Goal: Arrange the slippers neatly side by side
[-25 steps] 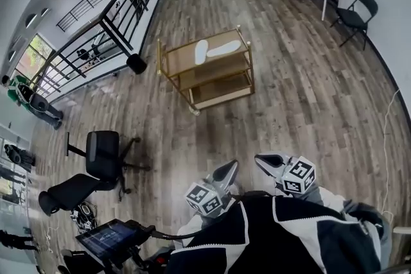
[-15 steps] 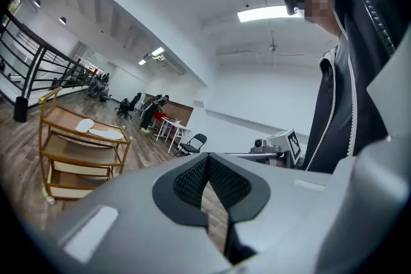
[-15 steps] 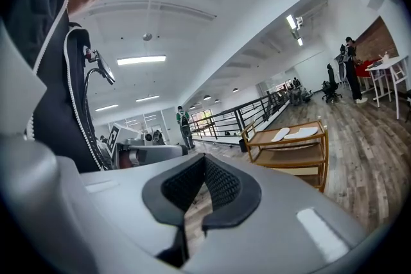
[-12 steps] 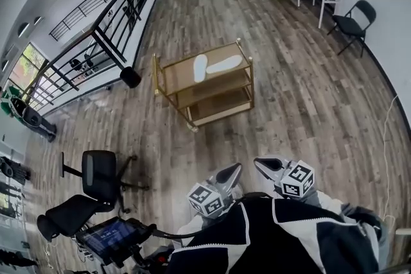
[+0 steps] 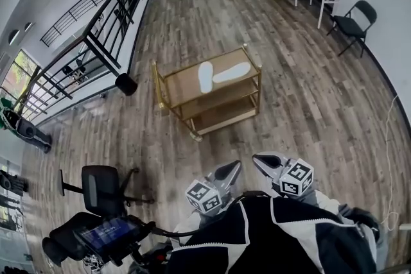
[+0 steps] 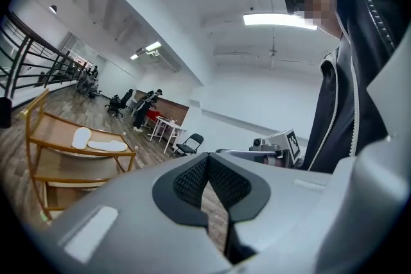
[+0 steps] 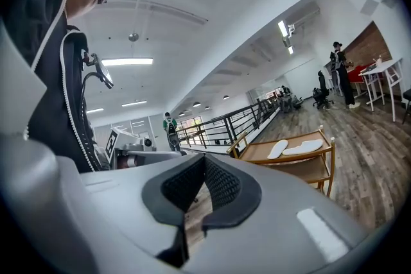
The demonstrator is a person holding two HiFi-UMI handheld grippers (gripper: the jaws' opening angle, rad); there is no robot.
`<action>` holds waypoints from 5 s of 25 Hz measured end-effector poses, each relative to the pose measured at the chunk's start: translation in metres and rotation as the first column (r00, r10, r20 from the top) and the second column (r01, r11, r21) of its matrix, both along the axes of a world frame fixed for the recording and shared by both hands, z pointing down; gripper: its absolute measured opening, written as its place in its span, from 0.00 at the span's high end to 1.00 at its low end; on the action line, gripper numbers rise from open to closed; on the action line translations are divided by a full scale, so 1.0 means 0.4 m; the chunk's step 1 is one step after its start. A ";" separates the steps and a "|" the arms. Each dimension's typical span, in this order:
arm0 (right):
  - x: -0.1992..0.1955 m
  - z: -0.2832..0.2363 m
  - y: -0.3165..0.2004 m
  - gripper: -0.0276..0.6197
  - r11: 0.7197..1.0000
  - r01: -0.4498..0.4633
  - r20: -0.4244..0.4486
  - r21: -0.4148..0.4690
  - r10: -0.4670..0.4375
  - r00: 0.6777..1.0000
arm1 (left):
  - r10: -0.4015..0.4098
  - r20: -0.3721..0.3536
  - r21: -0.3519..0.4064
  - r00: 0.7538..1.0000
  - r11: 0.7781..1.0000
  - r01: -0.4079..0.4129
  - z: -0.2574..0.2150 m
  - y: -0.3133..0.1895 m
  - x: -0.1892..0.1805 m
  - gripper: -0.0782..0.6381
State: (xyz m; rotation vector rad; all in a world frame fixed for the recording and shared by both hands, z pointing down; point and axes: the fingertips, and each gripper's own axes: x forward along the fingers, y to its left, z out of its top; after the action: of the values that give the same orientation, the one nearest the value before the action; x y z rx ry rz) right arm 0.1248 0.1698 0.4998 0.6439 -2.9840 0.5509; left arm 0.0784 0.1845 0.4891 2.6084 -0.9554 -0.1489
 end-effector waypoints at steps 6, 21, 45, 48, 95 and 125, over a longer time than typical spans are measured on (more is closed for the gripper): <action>-0.099 -0.010 -0.045 0.95 1.000 0.009 -0.007 0.009 -0.009 1.000 | -0.003 -0.020 -0.014 1.000 1.000 0.003 0.030 -0.051 -0.087 0.86; -0.141 0.026 -0.277 0.95 0.999 0.044 -0.015 -0.025 -0.044 0.999 | -0.079 -0.025 -0.035 0.997 0.996 0.078 0.045 -0.258 -0.149 0.86; -0.121 0.013 -0.814 0.95 0.966 0.258 0.026 -0.018 -0.257 0.966 | -0.223 -0.001 -0.020 0.975 0.975 0.223 0.000 -0.806 -0.080 0.86; -0.125 0.029 -0.851 0.95 0.968 0.250 0.016 -0.037 -0.249 0.968 | -0.225 -0.005 -0.020 0.974 0.974 0.224 0.003 -0.848 -0.093 0.86; -0.348 0.066 -1.382 0.95 0.999 0.045 -0.095 0.030 -0.042 0.995 | -0.240 0.198 -0.152 0.950 0.950 0.272 0.252 -1.379 -0.510 0.79; -0.042 0.069 -1.318 0.95 0.978 -0.208 -0.226 -0.027 0.197 0.954 | -0.028 0.681 -0.470 0.732 0.750 0.466 0.795 -1.583 -0.573 0.59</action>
State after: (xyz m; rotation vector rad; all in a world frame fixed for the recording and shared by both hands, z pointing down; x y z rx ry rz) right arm 0.1080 -0.3575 0.5275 0.9472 -2.7047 0.5243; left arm -0.1508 -0.4487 0.8070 1.8715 -1.3127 0.9134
